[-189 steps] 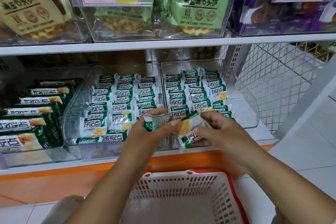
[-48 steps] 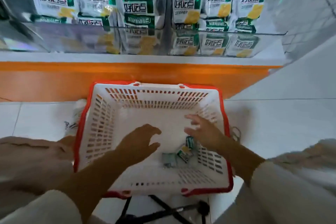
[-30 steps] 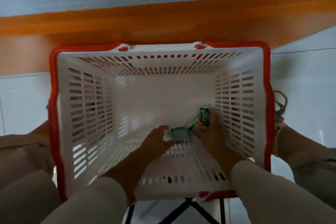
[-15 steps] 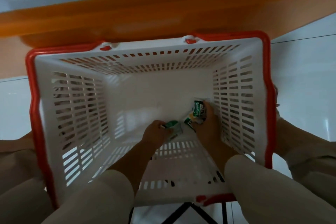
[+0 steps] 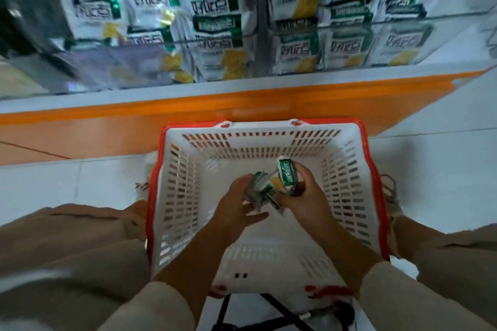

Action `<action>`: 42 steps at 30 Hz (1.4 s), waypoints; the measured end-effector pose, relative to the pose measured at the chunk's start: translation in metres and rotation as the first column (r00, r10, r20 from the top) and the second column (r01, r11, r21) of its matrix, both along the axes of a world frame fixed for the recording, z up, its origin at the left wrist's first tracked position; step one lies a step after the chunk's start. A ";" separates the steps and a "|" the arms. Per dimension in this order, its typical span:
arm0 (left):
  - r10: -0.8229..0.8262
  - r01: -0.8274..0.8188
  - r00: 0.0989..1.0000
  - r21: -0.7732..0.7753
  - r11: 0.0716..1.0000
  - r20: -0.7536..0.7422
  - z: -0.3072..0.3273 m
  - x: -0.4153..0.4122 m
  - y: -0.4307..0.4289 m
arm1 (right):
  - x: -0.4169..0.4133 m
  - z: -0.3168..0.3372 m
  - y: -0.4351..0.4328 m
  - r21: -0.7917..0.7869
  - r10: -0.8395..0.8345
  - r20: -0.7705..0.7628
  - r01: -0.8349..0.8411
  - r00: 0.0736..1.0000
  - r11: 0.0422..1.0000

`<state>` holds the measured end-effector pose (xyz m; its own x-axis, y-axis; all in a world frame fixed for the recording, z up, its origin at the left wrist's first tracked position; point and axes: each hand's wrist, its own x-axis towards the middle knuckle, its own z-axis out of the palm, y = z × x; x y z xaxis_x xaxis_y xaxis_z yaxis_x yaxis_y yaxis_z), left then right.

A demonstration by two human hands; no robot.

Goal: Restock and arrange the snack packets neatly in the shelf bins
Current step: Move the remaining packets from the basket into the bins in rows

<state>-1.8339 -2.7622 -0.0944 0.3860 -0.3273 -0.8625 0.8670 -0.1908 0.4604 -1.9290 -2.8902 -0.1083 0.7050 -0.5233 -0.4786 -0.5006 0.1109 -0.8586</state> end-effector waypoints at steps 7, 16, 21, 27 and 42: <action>-0.107 0.142 0.965 -0.134 0.981 0.241 0.075 0.005 0.003 | 0.009 0.096 0.012 0.076 0.126 0.096 -0.134 0.987 0.988; -0.181 0.284 0.926 -0.295 0.912 0.332 0.164 0.029 0.009 | 0.008 0.195 -0.019 -0.334 0.213 0.127 -0.160 0.969 0.929; -0.235 0.388 0.866 -0.298 0.872 0.441 0.218 0.050 0.007 | 0.019 0.235 -0.031 -0.295 0.327 0.188 -0.264 0.926 0.918; -0.247 0.434 0.812 -0.264 0.861 0.530 0.252 0.061 -0.005 | 0.036 0.273 -0.055 -0.308 0.332 0.183 -0.266 0.925 0.913; 0.111 0.126 0.811 -0.356 0.926 0.575 0.268 0.117 -0.022 | 0.124 0.247 -0.131 -0.601 0.158 0.090 -0.073 0.983 0.796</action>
